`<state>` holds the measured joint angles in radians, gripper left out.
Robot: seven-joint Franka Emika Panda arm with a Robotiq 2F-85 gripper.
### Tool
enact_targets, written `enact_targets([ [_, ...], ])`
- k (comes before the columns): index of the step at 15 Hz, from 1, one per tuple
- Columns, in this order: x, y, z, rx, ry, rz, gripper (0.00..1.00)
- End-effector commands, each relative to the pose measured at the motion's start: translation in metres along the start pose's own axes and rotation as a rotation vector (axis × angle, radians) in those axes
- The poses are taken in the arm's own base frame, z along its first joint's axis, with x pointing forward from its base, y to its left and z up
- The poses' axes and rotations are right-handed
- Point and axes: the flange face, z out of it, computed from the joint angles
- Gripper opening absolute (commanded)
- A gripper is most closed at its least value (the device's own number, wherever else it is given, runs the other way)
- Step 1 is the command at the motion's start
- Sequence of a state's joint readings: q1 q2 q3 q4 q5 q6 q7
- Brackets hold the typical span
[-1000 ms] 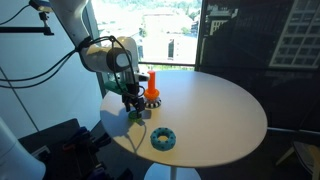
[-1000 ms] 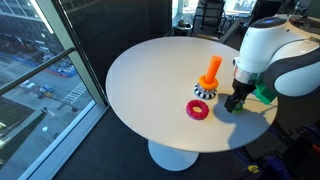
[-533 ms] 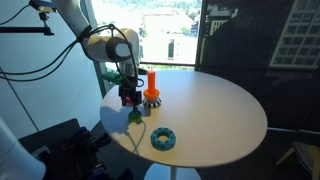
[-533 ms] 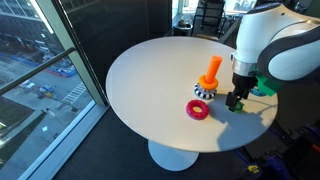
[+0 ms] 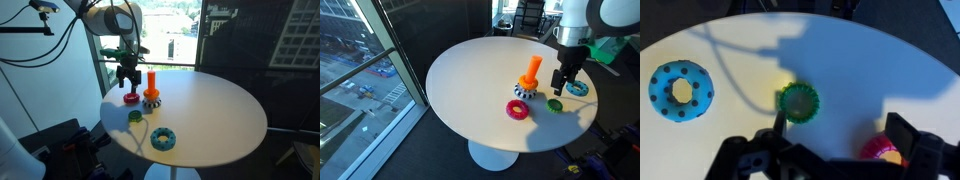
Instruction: Remove the green and the light green rings from the rings stacking stand at the same time and put them on the table
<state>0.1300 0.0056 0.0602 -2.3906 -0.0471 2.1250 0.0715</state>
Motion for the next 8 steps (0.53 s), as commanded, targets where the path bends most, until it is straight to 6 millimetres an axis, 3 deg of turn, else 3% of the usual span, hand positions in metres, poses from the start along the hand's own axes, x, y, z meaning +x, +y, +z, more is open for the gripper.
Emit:
enact_targets([
  [1,-0.012,0.005,-0.045,0.031,0.017,-0.006,1.00],
  [8,-0.035,0.009,-0.104,0.066,0.112,0.036,1.00],
])
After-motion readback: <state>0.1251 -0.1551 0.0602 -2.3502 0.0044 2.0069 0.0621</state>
